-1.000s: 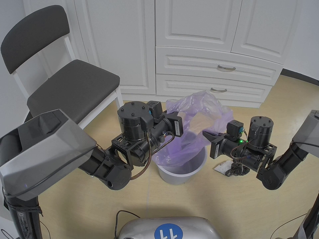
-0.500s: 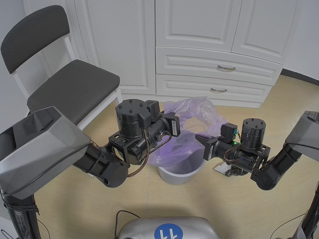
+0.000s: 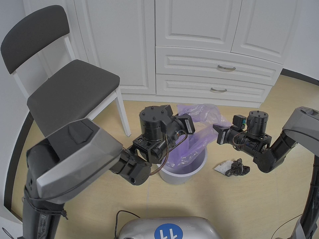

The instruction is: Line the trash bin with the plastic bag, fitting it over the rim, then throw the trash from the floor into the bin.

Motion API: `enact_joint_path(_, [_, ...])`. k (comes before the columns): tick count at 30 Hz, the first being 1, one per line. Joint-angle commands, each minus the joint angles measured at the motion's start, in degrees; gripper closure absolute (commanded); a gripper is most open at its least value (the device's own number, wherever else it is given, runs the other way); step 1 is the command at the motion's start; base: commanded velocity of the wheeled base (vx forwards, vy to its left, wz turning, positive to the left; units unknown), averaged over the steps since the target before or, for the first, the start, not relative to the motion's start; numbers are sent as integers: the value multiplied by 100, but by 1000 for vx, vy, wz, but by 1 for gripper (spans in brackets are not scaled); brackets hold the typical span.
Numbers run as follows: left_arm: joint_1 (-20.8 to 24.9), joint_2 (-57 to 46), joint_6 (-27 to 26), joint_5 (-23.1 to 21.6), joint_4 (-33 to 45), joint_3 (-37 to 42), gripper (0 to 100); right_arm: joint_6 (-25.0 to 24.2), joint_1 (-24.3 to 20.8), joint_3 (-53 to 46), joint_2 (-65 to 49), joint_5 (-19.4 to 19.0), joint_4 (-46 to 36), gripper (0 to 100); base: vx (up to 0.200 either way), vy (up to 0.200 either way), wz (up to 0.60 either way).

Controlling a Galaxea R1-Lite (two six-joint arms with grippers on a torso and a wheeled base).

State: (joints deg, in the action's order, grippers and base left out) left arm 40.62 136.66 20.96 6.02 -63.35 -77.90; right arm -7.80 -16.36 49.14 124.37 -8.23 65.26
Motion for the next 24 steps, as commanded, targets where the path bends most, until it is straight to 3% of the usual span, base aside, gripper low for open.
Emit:
enact_joint_path(1, [-54, 1118, 286, 83, -1, -1052, 100, -37, 344, 491, 624, -12, 172, 100, 0, 0, 0])
enact_joint_path(9, [-318, 1654, 427, 66, 60, -1922, 100, -64, 379, 606, 1133, -91, 963, 100, 0, 0, 0])
enact_joint_path(24, [-678, 2243, 436, 66, -116, -2089, 100, -213, -34, 272, 1968, -900, 2474, 100, 0, 0, 0])
